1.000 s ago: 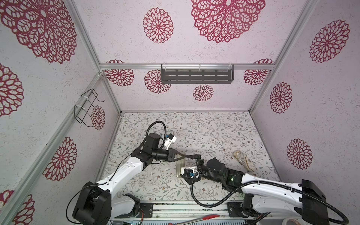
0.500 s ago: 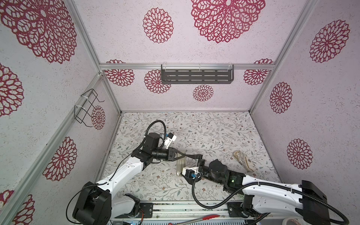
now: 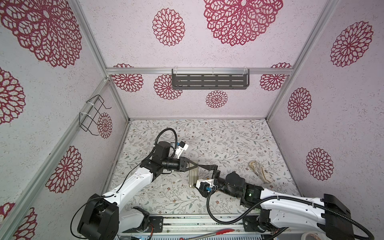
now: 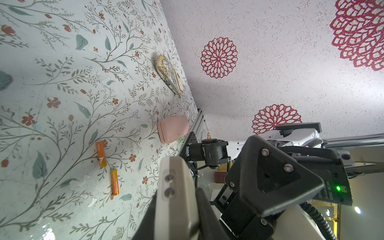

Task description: Load the batteries into the remote control

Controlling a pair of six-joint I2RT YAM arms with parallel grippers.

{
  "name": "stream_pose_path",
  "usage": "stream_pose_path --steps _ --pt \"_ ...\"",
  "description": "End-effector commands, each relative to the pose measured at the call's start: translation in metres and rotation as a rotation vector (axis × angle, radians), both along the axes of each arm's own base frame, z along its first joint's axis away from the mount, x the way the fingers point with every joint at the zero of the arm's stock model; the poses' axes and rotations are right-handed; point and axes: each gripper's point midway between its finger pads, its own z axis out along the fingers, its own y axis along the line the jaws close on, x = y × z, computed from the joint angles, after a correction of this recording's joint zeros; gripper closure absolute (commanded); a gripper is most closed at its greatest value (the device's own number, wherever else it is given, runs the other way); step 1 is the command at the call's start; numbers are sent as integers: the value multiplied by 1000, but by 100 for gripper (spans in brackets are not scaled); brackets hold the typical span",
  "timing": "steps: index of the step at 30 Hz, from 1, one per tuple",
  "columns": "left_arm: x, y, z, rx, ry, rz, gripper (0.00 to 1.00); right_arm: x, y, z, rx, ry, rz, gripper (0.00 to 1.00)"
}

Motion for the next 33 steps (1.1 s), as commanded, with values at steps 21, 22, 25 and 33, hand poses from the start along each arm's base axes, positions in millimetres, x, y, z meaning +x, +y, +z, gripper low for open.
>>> stream_pose_path --steps 21,22,25,33 --pt "-13 -2 5 -31 28 -54 100 9 -13 35 115 -75 -82 1" --pt "-13 -2 5 -31 30 -53 100 9 -13 35 115 -76 -84 1" --pt "-12 -1 5 -29 31 -50 100 9 -14 36 119 -77 -82 1" --pt "-11 0 4 -26 32 -45 100 -2 -11 33 96 -52 -32 1"
